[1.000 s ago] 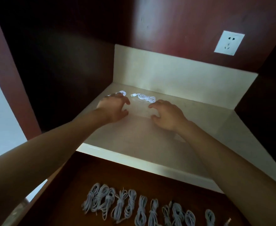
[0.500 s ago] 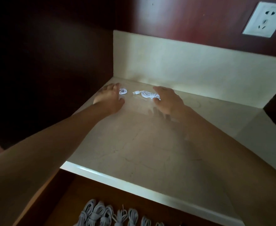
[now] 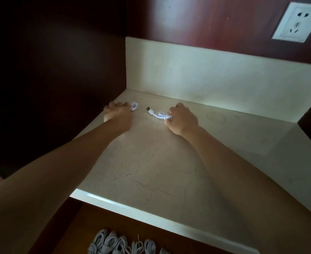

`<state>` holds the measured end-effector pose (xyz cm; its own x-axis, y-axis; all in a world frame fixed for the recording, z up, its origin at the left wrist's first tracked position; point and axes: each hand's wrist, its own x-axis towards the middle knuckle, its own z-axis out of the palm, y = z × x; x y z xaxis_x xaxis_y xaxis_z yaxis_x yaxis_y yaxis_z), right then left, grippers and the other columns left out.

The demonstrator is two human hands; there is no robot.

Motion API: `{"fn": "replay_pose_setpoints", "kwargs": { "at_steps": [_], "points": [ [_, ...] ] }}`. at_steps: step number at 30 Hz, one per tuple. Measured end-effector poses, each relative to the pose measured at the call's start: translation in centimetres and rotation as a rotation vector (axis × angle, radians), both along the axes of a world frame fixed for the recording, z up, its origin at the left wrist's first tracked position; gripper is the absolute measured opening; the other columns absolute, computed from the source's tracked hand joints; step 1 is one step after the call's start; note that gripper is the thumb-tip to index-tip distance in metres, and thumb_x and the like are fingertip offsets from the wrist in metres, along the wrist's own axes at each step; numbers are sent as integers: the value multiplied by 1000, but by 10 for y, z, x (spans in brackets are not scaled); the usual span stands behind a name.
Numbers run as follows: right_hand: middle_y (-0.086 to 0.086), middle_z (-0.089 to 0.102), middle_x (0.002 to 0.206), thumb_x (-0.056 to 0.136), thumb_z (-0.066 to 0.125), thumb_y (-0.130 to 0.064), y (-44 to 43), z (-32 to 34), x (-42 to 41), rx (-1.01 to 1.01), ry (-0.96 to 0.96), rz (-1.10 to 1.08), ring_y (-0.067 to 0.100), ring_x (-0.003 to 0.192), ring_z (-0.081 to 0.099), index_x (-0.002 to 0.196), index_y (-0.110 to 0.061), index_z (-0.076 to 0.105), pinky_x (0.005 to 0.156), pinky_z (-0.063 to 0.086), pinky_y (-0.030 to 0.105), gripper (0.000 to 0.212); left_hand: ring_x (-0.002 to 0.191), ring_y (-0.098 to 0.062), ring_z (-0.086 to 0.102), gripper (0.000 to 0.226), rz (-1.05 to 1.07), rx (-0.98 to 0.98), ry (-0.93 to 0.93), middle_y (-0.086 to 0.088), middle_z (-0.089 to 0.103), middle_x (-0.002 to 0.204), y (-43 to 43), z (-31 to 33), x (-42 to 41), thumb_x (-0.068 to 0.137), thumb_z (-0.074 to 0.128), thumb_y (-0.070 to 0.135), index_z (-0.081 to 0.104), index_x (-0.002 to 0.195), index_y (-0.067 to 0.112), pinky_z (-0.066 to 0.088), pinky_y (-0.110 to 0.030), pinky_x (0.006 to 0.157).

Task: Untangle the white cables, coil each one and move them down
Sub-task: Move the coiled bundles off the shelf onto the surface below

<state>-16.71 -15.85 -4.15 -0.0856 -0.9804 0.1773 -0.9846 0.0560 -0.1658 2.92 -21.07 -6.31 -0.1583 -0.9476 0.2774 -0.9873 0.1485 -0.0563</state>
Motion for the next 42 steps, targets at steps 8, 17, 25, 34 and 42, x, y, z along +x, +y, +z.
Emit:
{"fn": "replay_pose_setpoints", "kwargs": {
  "at_steps": [8, 17, 25, 34, 42],
  "points": [
    [5, 55, 106, 96, 50, -31, 45, -6, -2, -177, -177, 45, 25, 96, 56, 108, -16, 65, 72, 44, 34, 24, 114, -28, 50, 29, -192, -45, 490, -7, 60, 120, 48, -2, 6, 98, 46, 28, 58, 123, 22, 41, -37, 89],
    [-6, 63, 87, 91, 64, -23, 192, 34, -21, -380, -620, -15, 11, 82, 57, 93, -21, 66, 73, 43, 26, 4, 79, -18, 69, 12, -485, 202, 1510, 2, 67, 93, 197, 31, -24, 93, 62, 9, 60, 101, 18, 54, -23, 66],
    [0, 61, 67, 89, 68, -16, 373, 38, -49, -233, -760, -264, 2, 57, 53, 83, -14, 72, 56, 41, 16, 7, 88, -26, 69, 23, -582, 688, 1617, -9, 58, 108, 311, 13, -73, 91, 64, 9, 49, 105, 21, 57, -26, 63],
    [5, 59, 64, 89, 63, -20, 476, -26, -75, 159, -743, -598, 16, 60, 58, 75, -5, 62, 55, 50, 25, 21, 68, -17, 63, 41, -714, 1047, 1238, -11, 61, 91, 380, -47, -112, 91, 66, 13, 47, 127, 13, 54, -28, 61],
    [14, 72, 82, 93, 62, -21, 474, -76, -104, 315, -694, -781, 28, 77, 72, 86, 1, 68, 64, 60, 34, 24, 59, -13, 55, 55, -774, 907, 659, -3, 66, 81, 381, -104, -138, 97, 56, 32, 32, 146, 38, 41, -27, 54]
  ]
}}
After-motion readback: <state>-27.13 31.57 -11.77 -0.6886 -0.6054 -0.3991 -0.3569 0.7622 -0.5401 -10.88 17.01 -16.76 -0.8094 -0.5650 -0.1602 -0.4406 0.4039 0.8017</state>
